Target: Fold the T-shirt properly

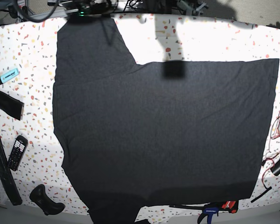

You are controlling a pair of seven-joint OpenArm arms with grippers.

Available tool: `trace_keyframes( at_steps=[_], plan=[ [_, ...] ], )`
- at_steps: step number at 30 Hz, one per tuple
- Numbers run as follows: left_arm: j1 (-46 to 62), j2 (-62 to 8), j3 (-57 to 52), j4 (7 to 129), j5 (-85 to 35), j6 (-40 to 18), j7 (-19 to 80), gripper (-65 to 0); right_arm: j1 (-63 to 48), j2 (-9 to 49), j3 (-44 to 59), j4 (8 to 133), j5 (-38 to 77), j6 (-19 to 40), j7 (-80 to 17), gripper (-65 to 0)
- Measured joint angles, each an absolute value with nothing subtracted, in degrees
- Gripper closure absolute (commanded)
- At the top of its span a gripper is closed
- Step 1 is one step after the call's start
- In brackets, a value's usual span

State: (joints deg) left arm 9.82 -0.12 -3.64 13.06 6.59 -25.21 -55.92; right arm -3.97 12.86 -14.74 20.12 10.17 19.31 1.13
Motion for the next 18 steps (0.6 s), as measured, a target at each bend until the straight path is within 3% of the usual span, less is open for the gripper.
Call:
trace_keyframes(
  at_steps=[5,18],
  plan=[
    [11.6,1.1,-3.7,13.6,5.1,-27.2,-73.8,-38.9,-4.0,14.6,-14.7,20.1,10.3,19.0,0.9,-15.8],
    [17.8,0.9,-3.7,14.0,5.1,-21.8,-68.6,-38.9,-4.4,14.6,-14.7,20.1,10.4,19.5,0.7,-15.8]
  ],
)
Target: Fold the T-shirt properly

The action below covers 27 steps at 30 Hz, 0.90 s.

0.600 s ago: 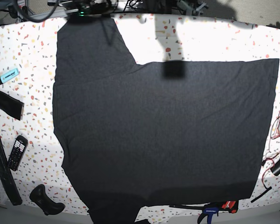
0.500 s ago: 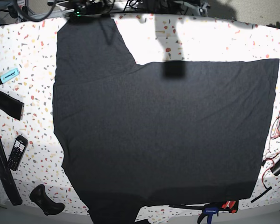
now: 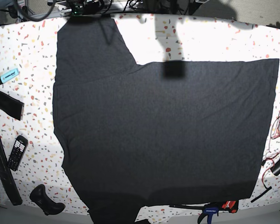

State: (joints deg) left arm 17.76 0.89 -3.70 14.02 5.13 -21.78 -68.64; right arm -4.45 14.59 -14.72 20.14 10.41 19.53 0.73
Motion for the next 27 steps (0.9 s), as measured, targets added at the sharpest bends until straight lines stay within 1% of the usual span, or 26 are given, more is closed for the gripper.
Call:
trace_keyframes(
  at_steps=[5,7,9,13,15,17,18,22,25,27],
  plan=[
    [17.8,0.9,-3.7,14.1,5.1,-21.8,-68.9,-38.9,-4.4,14.6,-14.7,20.1,10.4,19.5,0.7,-15.8],
    [17.9,0.9,-3.7,14.1,5.1,-21.4,-67.3,-38.9,-4.4,14.6,-14.7,20.1,10.4,19.5,0.7,-15.9],
    [17.9,0.9,-3.7,14.1,5.1,-18.9,-61.8,-38.9,-4.4,14.6,-14.7,20.1,10.4,19.5,0.7,-15.8],
    [18.6,0.9,-3.7,14.8,5.1,-12.4,-42.3,-38.9,-4.4,14.6,-14.7,20.1,10.4,19.5,0.7,-15.9],
    [20.0,0.9,-3.7,16.2,5.1,-8.1,-36.4,-38.9,-4.4,14.6,-14.7,20.1,10.4,19.5,-0.4,-15.8],
    [21.7,0.9,-3.7,17.6,5.1,-4.6,-35.9,-38.9,-4.4,14.6,-14.7,20.1,10.4,19.5,-1.3,-15.8],
    [22.6,0.7,-3.7,18.3,5.1,-3.2,-37.5,-38.9,-4.4,14.6,-14.7,20.1,10.4,19.5,-2.0,-15.8],
    [26.9,-0.5,-3.7,20.5,5.1,-2.7,-50.1,-38.9,-4.4,14.6,-14.7,20.1,10.4,19.5,-3.0,-15.8],
    [30.2,-1.0,-3.7,21.3,5.1,-3.2,-47.2,-38.9,-4.4,14.6,-14.7,20.1,10.4,19.5,-3.0,-15.8],
    [31.8,-1.2,-3.7,21.8,5.1,-3.4,-40.7,-38.9,-4.4,14.6,-14.7,20.1,10.4,19.5,-3.1,-15.8]
  ],
)
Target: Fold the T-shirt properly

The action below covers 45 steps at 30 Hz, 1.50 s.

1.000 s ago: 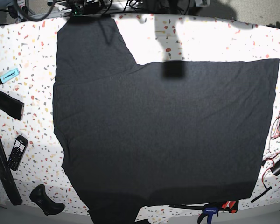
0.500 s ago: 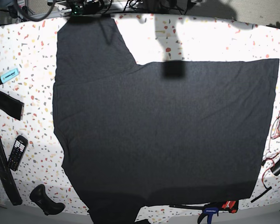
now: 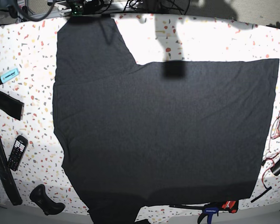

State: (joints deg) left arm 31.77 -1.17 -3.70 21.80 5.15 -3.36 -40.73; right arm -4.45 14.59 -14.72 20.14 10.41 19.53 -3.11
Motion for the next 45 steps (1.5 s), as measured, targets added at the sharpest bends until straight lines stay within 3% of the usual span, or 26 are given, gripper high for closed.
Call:
trace_keyframes(
  at_steps=[5,8,11,15,21,25,27,30,34,38,45],
  plan=[
    [31.0,-2.7,-3.7,25.9,5.1,-3.4,-23.5,-38.9,-4.4,14.6,-14.7,20.1,10.4,19.5,-3.4,-15.9],
    [30.3,-3.8,-3.7,28.6,5.1,-3.2,-13.7,-38.9,-4.8,14.6,-14.7,20.2,10.4,19.5,-10.2,-15.9],
    [31.0,-4.7,-3.7,29.3,5.1,-3.4,-9.2,-38.9,-6.8,14.9,-14.7,20.4,5.5,19.5,-10.0,-15.8],
    [31.7,-5.7,-3.7,29.1,5.5,-3.6,-16.7,-38.9,-12.6,17.1,-14.7,20.4,2.2,20.8,1.1,-15.8],
    [34.4,-6.4,-3.7,29.4,16.5,-3.4,-39.3,-38.9,-18.4,19.1,-14.7,20.4,1.5,21.9,3.5,-15.8],
    [35.9,-6.4,-3.6,29.1,22.2,-9.8,-42.0,-38.9,-19.2,18.4,-14.7,20.4,1.5,22.1,3.9,-15.9],
    [35.4,-6.5,-3.6,29.1,21.3,-10.9,-36.3,-38.9,-19.5,18.4,-14.7,20.4,1.4,22.0,4.1,-15.8],
    [32.5,-6.7,-3.6,29.2,18.4,-10.7,-17.6,-38.9,-19.5,18.3,-14.7,20.6,1.6,21.5,5.4,-15.8],
    [28.1,-7.7,-3.6,29.2,11.4,-10.7,-5.1,-38.9,-20.4,18.2,-14.7,20.5,1.4,20.8,7.0,-15.8],
    [24.7,-8.2,-3.6,29.4,7.3,-10.7,1.4,-38.9,-20.4,18.1,-14.7,20.5,1.4,20.8,8.8,-15.8],
    [25.7,-7.8,-3.6,29.2,1.6,-10.7,1.7,-38.9,-20.3,18.1,-14.7,20.5,1.5,20.8,9.1,-15.8]
  ],
)
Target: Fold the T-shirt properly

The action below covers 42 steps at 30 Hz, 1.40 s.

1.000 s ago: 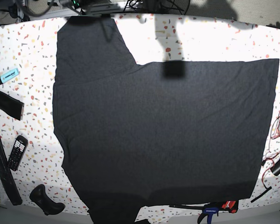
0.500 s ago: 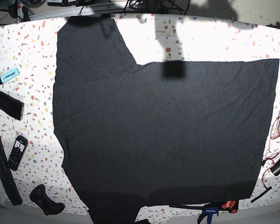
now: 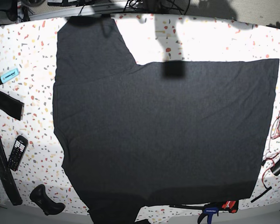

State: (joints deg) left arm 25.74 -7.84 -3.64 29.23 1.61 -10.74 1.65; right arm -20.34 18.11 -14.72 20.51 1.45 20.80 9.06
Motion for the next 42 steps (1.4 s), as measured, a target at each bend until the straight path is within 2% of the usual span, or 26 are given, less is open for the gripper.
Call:
trace_keyframes(
  at_steps=[6,11,14,18,19,26,37,39,42],
  plan=[
    [27.8,-7.5,-3.6,29.2,0.1,-10.7,3.4,-38.9,-20.2,18.1,-14.7,20.5,1.5,20.8,11.6,-15.8],
    [28.9,-7.4,-3.6,29.2,0.1,-10.8,-1.3,-38.9,-20.8,19.4,-14.7,20.5,1.5,22.0,11.9,-15.8],
    [29.1,-7.5,-3.6,29.3,0.0,-10.8,-1.7,-38.9,-21.3,21.4,-14.7,20.7,1.5,26.7,12.7,-15.8],
    [32.1,-7.7,-3.6,31.6,0.0,-10.7,-1.6,-38.9,-25.1,25.1,-14.7,25.4,4.7,37.9,12.5,-15.8],
    [33.4,-7.7,-3.6,33.2,0.1,-10.7,-1.5,-38.9,-26.8,26.0,-14.7,27.4,6.2,39.0,12.5,-15.8],
    [43.5,-8.5,-3.7,52.0,-5.0,-10.7,-1.7,-38.9,-41.0,30.9,-9.7,45.9,6.2,39.3,8.4,-15.8],
    [62.5,-8.5,-3.6,84.2,-5.8,-10.5,-1.3,-38.9,-63.1,31.1,8.6,80.7,6.2,39.5,6.9,-15.8],
    [64.9,-8.4,-3.6,89.1,-6.0,-9.2,-1.2,-38.9,-64.9,31.1,11.2,85.3,7.5,39.5,6.9,-15.8],
    [67.1,-8.9,-3.6,95.0,-6.0,-3.1,0.5,-38.9,-65.3,31.5,14.7,91.0,9.7,39.5,6.9,-15.8]
  ],
)
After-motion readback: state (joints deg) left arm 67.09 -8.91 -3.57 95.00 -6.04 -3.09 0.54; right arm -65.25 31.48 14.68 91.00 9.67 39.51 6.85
